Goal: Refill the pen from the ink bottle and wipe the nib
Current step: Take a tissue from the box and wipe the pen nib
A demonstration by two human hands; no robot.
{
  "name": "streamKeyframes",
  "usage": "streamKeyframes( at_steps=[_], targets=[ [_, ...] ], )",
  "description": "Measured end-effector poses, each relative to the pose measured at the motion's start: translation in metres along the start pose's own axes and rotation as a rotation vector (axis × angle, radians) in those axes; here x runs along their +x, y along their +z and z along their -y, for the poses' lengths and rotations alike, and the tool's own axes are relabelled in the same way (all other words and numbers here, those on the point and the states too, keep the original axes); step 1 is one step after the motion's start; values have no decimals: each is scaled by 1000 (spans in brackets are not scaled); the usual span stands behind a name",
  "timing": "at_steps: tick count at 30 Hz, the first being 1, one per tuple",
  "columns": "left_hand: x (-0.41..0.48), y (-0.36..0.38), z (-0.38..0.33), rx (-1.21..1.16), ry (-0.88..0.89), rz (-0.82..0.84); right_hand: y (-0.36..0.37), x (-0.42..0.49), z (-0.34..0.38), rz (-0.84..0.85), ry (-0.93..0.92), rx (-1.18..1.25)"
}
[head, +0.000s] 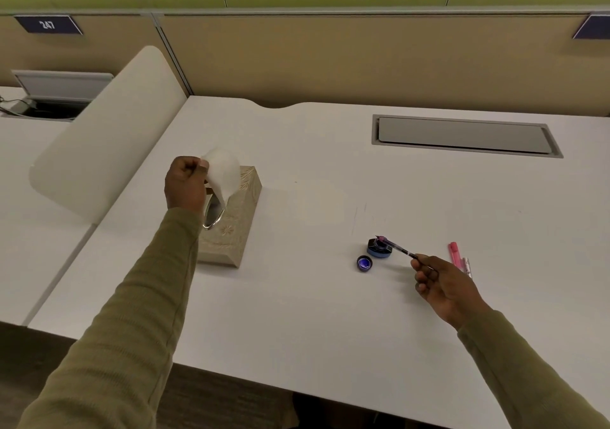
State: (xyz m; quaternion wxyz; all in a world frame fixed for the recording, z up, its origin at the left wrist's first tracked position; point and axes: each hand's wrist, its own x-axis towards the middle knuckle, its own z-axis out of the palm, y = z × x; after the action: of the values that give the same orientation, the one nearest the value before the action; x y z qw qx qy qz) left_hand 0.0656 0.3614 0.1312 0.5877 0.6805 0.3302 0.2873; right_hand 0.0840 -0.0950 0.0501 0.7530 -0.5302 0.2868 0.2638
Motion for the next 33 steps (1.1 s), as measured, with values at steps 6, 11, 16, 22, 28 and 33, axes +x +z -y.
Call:
streamKeyframes(
  at_steps=[6, 11, 16, 22, 28, 33],
  targets=[
    [-33, 29, -1, -363, -312, 127, -1, 0, 0, 17, -6, 27],
    [-86, 67, 22, -289, -413, 265, -3, -4, -1, 29, -4, 63],
    [-144, 100, 48, -214, -519, 394, -2, -9, -2, 52, 7, 121],
    [-193, 140, 50, -240, -619, 455, 2, -15, -5, 88, 8, 157],
    [-212, 157, 40, -395, -727, 463, 7, -18, -13, 112, -57, 107],
    [-218, 158, 37, -590, -819, 484, 7, -21, -17, 73, -198, -20]
  ],
)
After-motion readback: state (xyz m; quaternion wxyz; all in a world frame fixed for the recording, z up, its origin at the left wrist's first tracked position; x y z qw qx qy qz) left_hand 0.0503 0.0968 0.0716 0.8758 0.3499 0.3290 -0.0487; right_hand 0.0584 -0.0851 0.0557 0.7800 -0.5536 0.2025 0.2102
